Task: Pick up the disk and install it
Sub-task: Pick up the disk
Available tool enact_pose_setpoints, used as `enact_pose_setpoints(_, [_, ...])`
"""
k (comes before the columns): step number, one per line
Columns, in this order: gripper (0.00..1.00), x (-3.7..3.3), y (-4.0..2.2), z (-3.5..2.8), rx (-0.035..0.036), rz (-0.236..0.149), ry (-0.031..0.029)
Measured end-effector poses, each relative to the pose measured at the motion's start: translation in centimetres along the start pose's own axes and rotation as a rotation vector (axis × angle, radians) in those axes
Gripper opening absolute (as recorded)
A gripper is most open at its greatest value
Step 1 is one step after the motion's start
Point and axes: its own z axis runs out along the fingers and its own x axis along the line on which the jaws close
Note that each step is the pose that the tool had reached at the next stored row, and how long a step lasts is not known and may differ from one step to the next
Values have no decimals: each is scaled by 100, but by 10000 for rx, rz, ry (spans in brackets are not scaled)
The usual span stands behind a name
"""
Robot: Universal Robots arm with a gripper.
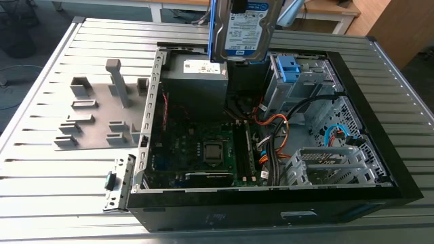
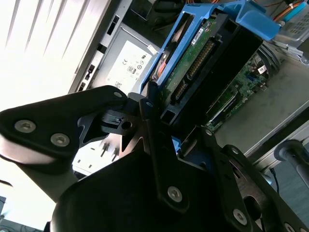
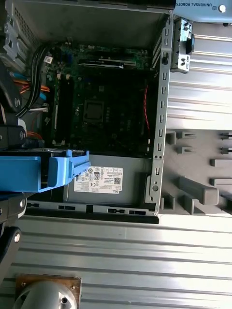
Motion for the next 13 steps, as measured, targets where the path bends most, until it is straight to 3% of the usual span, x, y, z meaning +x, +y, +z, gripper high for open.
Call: enact_pose_setpoints(13, [37, 70, 1, -2, 0, -1, 0])
